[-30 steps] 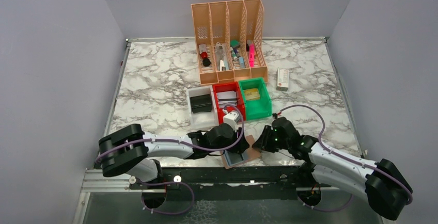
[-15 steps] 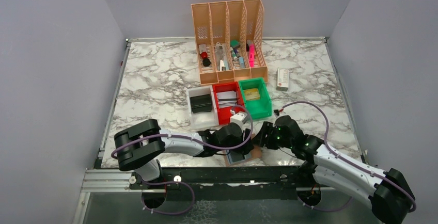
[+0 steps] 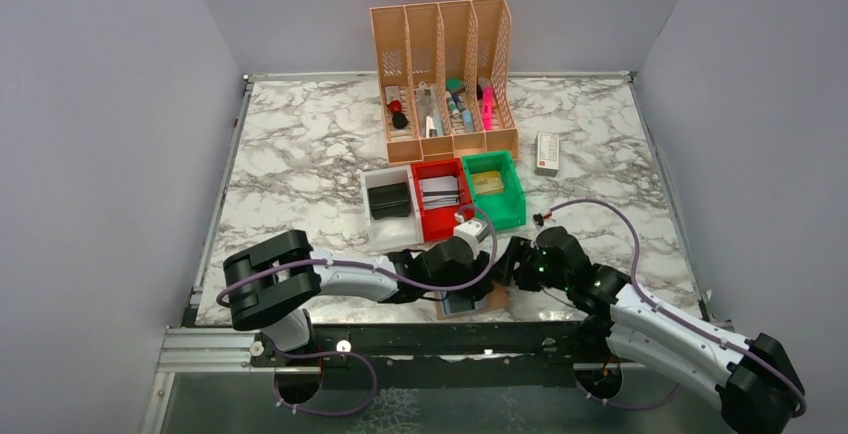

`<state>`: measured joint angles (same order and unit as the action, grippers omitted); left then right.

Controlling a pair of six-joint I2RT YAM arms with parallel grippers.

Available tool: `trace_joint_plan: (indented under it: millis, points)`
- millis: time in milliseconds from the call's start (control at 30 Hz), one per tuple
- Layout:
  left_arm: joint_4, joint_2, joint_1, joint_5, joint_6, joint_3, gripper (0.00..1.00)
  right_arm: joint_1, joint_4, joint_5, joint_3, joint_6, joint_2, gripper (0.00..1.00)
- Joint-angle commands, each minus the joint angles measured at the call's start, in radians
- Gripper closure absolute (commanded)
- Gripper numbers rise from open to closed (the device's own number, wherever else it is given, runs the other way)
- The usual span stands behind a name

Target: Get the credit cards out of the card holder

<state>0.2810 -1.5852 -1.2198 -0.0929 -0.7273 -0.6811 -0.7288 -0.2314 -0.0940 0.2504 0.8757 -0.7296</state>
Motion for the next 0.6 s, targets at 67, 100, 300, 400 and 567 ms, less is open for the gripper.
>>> trace_joint_plan:
  millis: [67, 100, 300, 400, 567]
  points:
    - [0.092, -0.017, 0.003, 0.155, 0.074, -0.068, 0.58, -0.008, -0.005, -0.032, 0.037, -0.008, -0.041, 0.36]
    - [0.094, -0.016, 0.002, 0.168, 0.078, -0.066, 0.58, -0.008, -0.007, -0.027, 0.047, -0.011, -0.046, 0.36]
    - [0.101, -0.028, 0.001, 0.237, 0.095, -0.060, 0.48, -0.007, 0.029, -0.065, 0.071, -0.026, -0.089, 0.33]
    - [0.105, -0.035, -0.004, 0.255, 0.103, -0.062, 0.45, -0.008, 0.057, -0.095, 0.065, -0.031, -0.112, 0.33]
    - [0.119, -0.044, -0.007, 0.278, 0.112, -0.064, 0.45, -0.008, 0.078, -0.122, 0.059, -0.043, -0.169, 0.34]
